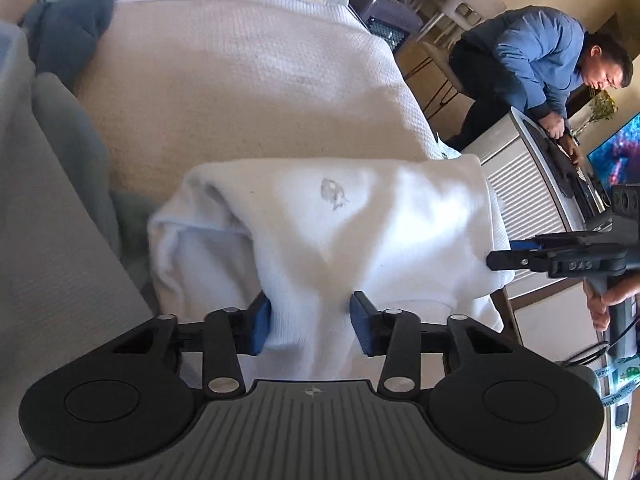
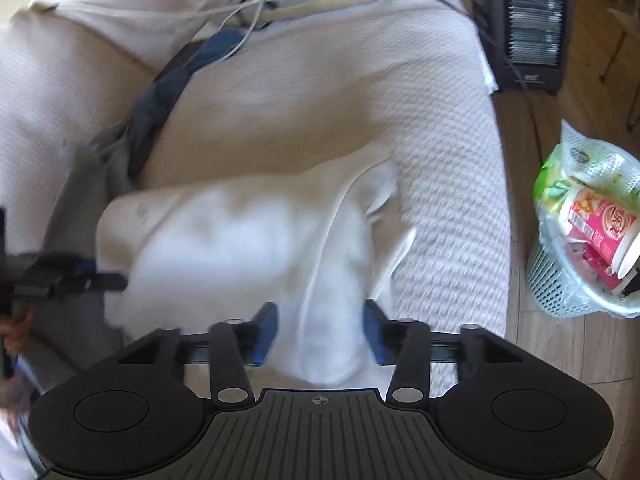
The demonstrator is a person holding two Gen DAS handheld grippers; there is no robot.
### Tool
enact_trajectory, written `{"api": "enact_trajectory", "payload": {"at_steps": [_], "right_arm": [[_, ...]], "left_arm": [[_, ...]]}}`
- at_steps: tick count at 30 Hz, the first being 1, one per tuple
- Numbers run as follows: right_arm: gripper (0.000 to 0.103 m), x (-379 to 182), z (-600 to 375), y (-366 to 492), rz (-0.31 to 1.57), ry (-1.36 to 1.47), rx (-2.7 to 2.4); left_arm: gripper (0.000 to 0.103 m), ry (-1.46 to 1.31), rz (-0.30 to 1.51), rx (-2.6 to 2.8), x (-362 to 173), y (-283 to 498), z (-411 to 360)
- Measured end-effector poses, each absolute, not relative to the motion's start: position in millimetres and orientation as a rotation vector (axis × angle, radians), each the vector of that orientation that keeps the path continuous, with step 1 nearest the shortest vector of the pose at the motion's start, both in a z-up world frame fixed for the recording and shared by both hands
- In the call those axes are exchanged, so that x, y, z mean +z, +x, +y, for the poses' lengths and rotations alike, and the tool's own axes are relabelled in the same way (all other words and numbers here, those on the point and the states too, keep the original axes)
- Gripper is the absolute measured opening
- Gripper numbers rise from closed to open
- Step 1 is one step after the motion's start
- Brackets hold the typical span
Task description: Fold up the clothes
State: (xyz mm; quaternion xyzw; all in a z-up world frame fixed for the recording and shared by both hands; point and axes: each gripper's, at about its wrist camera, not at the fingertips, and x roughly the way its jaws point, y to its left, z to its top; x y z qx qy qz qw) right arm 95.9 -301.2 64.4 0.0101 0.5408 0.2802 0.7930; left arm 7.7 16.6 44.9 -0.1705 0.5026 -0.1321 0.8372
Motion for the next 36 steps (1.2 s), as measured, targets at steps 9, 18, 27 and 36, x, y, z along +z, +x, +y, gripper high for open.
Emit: {"api": "enact_trajectory", "payload": {"at_steps": [9,18,27,36], "right_arm": [[0.017,79.5,-313.1,81.9,1.125,0.014,0.595],[0.017,55.5,-319.6,61.3,1.205,-0.046,0.579],[0.044,39.2,-321.4,64.2,1.206,-0.069,0.554],[0.078,54.3,-341.4,77.4,1.101,0.138,0.572]], "left_arm": [[0.013,-0.430,1.057,-0.427,86.5,-9.3,25.1],[0.016,-0.228,1.224,-0.364,23.3,-15.8,-10.9],[0.047,-0.233,1.177,-0.288,35.2,-15.0,-7.2],[0.089,-0.102,0.951,-0.178,73.3,13.5,10.9]]}}
